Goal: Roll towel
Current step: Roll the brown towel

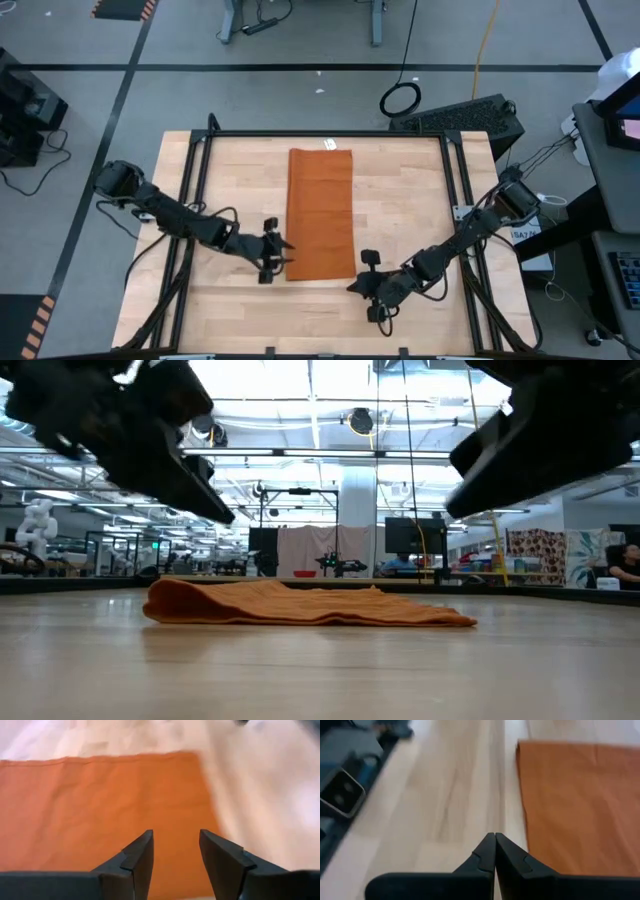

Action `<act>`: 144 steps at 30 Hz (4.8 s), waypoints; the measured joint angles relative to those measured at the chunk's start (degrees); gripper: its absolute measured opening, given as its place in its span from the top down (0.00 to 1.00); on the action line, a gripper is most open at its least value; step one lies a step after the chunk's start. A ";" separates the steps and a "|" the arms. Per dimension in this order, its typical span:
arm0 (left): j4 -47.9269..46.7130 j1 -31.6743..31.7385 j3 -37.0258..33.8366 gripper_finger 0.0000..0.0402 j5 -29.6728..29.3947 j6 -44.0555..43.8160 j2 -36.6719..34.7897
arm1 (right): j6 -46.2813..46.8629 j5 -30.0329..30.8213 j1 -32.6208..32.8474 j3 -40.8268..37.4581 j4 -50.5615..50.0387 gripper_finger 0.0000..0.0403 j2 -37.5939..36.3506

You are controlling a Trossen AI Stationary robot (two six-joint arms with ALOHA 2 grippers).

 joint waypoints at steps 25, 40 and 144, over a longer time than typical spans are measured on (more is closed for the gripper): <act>9.29 -22.03 2.94 0.14 -11.36 8.40 10.09 | -4.43 1.74 -1.05 -5.55 22.16 0.61 9.03; 4.29 -18.87 3.10 0.25 -16.09 11.70 16.15 | -1.62 1.82 -0.94 -5.55 27.86 0.56 15.48; 1.08 -6.82 2.93 0.96 -2.21 -3.47 16.17 | 6.94 11.56 0.30 -12.08 21.69 0.64 10.32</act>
